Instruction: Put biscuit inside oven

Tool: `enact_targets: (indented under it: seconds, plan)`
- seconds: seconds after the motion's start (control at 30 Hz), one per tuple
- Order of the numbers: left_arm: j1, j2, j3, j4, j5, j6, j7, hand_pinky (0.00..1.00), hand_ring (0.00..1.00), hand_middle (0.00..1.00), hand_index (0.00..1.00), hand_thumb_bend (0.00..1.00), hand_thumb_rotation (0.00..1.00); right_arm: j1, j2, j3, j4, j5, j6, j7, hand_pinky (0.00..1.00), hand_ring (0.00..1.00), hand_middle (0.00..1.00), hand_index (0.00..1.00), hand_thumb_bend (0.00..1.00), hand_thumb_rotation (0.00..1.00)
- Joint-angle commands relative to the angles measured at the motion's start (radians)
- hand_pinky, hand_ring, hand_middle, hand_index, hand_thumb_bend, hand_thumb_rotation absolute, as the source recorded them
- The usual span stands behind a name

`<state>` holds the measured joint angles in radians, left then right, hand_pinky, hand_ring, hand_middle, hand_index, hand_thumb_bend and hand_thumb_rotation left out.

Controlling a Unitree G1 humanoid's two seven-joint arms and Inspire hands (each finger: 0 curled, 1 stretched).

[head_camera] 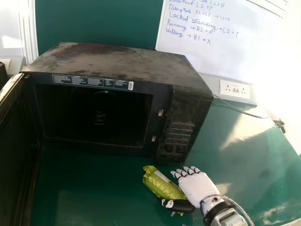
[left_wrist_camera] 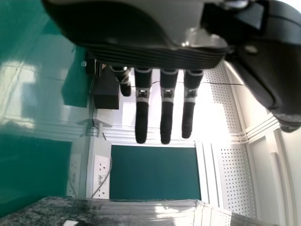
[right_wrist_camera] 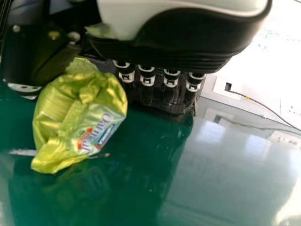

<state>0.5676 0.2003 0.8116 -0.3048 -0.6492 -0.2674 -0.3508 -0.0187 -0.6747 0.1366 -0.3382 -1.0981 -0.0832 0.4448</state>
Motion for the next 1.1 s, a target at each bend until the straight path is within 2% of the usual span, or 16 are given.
enact_targets:
  seconds: [0.0,0.23,0.47,0.6,0.73,0.83,0.93,1.0,1.07]
  plan:
    - [0.008,-0.006,-0.001,-0.01,-0.015,0.002,-0.004,0.53,0.63,0.7,0.72,1.0,0.66,0.015,0.006,0.012,-0.002,-0.013,0.015,-0.003,1.0,1.0,1.0,1.0,0.88,0.92]
    - [0.014,-0.012,-0.001,-0.028,-0.005,0.004,0.009,0.55,0.64,0.7,0.72,1.0,0.65,0.034,0.014,0.017,-0.016,-0.02,0.035,-0.015,1.0,1.0,1.0,1.0,0.86,0.92]
    - [0.026,-0.024,-0.008,-0.053,0.043,-0.008,0.034,0.57,0.65,0.71,0.74,1.0,0.64,0.049,0.022,0.011,-0.035,-0.013,0.054,-0.018,1.0,1.0,1.0,1.0,0.87,0.8]
    - [0.029,-0.032,-0.003,-0.057,0.101,-0.036,0.046,0.56,0.64,0.7,0.72,1.0,0.62,0.063,0.042,0.014,-0.044,-0.003,0.065,-0.038,1.0,1.0,1.0,1.0,0.84,0.68]
    - [0.025,-0.038,-0.003,-0.074,0.139,-0.035,0.077,0.55,0.63,0.69,0.71,1.0,0.61,0.075,0.052,0.015,-0.053,0.0,0.065,-0.046,1.0,1.0,0.99,1.0,0.88,0.51]
    - [0.016,-0.043,-0.008,-0.078,0.135,-0.036,0.09,0.56,0.64,0.68,0.7,1.0,0.61,0.081,0.062,0.017,-0.059,-0.004,0.07,-0.049,1.0,1.0,0.99,0.96,0.88,0.29]
    - [-0.001,-0.052,-0.011,-0.078,0.113,-0.027,0.109,0.55,0.64,0.67,0.7,1.0,0.62,0.084,0.065,0.018,-0.066,-0.002,0.071,-0.051,1.0,0.96,0.95,0.87,0.87,0.06]
    - [-0.006,-0.057,-0.011,-0.083,0.122,-0.016,0.135,0.55,0.64,0.67,0.69,1.0,0.62,0.086,0.067,0.016,-0.069,0.003,0.069,-0.057,0.94,0.87,0.9,0.8,0.86,0.02]
    - [-0.006,-0.06,-0.012,-0.091,0.156,-0.011,0.163,0.54,0.63,0.67,0.68,1.0,0.61,0.087,0.07,0.015,-0.071,0.008,0.066,-0.067,0.78,0.77,0.81,0.7,0.85,0.0]
